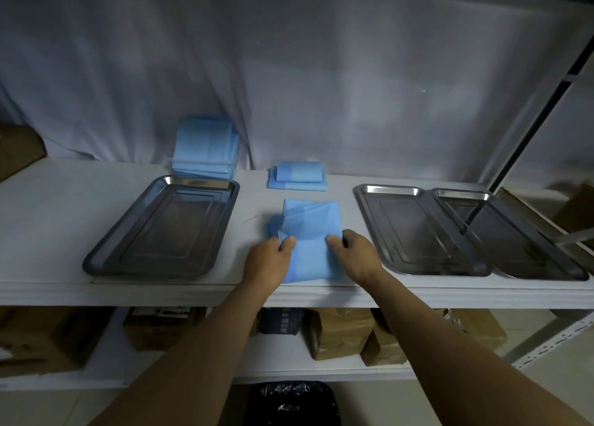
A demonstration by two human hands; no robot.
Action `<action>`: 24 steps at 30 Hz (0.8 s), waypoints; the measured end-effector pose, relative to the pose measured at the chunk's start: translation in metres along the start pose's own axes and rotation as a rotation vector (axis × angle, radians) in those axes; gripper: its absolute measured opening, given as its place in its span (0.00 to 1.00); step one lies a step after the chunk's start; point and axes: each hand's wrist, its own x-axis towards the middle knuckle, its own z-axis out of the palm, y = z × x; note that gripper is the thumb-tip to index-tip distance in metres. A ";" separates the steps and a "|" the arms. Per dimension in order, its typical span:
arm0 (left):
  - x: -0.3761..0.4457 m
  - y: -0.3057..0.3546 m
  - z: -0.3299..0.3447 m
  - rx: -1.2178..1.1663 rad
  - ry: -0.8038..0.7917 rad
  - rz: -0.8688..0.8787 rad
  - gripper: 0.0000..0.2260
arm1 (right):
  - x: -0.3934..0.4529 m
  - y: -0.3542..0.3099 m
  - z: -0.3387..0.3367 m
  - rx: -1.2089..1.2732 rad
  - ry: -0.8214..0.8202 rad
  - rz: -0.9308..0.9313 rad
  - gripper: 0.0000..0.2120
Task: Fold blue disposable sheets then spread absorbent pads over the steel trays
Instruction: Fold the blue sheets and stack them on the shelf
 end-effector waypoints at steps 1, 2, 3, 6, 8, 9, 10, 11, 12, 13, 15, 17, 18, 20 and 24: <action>0.006 0.001 0.000 0.021 -0.002 -0.029 0.20 | 0.004 0.000 0.003 0.013 0.020 0.016 0.15; 0.011 0.001 0.001 0.054 0.002 -0.055 0.21 | 0.008 0.001 0.006 0.015 0.035 0.034 0.15; 0.016 0.002 0.001 0.088 0.008 -0.078 0.21 | 0.012 0.001 0.009 -0.008 0.045 0.047 0.16; 0.024 0.004 0.004 0.158 -0.006 -0.177 0.17 | 0.024 0.002 0.016 -0.141 0.033 0.100 0.18; 0.029 0.003 0.006 0.159 -0.031 -0.209 0.16 | 0.033 0.000 0.017 -0.203 0.007 0.133 0.19; 0.031 0.003 0.006 0.164 -0.043 -0.218 0.14 | 0.036 -0.002 0.018 -0.223 0.000 0.137 0.19; 0.032 0.004 0.006 0.173 -0.049 -0.228 0.14 | 0.038 -0.004 0.018 -0.234 0.003 0.132 0.18; 0.033 0.005 0.005 0.184 -0.044 -0.232 0.14 | 0.040 -0.006 0.019 -0.241 0.020 0.114 0.17; 0.034 0.006 0.005 0.195 -0.040 -0.240 0.14 | 0.040 -0.008 0.020 -0.249 0.044 0.093 0.16; 0.035 0.006 0.005 0.203 -0.037 -0.243 0.14 | 0.039 -0.009 0.022 -0.262 0.067 0.077 0.15; 0.037 0.004 0.005 0.206 -0.042 -0.238 0.12 | 0.038 -0.009 0.026 -0.305 0.078 0.085 0.16; 0.036 0.004 0.004 0.185 -0.021 -0.230 0.11 | 0.040 -0.008 0.030 -0.341 0.062 0.122 0.18; 0.036 0.003 0.004 0.168 0.006 -0.228 0.12 | 0.041 -0.009 0.031 -0.353 0.053 0.138 0.18; 0.030 0.004 0.004 0.210 0.115 -0.199 0.15 | 0.043 -0.011 0.032 -0.374 0.044 0.158 0.19; 0.023 0.005 0.019 0.462 0.376 0.454 0.11 | 0.045 -0.013 0.035 -0.400 0.047 0.157 0.18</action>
